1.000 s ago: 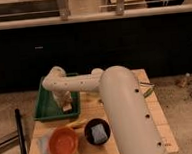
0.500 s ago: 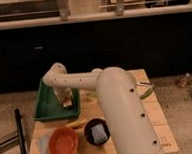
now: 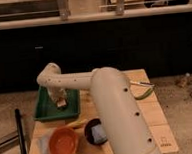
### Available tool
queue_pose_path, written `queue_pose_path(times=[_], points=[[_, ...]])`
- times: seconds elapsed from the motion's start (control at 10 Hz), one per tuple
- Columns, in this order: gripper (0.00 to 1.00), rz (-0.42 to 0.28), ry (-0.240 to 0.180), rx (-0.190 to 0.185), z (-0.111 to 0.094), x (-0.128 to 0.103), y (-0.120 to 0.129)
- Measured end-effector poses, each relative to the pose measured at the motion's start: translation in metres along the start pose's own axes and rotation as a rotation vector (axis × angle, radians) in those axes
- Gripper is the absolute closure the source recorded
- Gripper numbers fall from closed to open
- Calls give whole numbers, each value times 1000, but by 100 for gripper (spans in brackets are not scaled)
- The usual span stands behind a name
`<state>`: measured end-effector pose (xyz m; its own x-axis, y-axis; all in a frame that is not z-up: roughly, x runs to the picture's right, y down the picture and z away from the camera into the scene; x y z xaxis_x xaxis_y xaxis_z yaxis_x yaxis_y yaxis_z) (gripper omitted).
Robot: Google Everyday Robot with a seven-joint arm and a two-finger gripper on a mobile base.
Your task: Wipe tray with eraser
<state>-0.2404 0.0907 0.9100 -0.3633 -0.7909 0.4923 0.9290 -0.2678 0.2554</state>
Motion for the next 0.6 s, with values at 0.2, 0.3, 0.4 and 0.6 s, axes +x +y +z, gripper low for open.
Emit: queue_pose_path(times=[0.2,0.3,0.4,0.6], points=[[97,-48,-5,19,-2,-8,-14],[97,-75,-10,24,-2,-13,-19],[97,-99,-18,27,-3,-22,-24],[97,-120,-30,21,-4,-37,-19]])
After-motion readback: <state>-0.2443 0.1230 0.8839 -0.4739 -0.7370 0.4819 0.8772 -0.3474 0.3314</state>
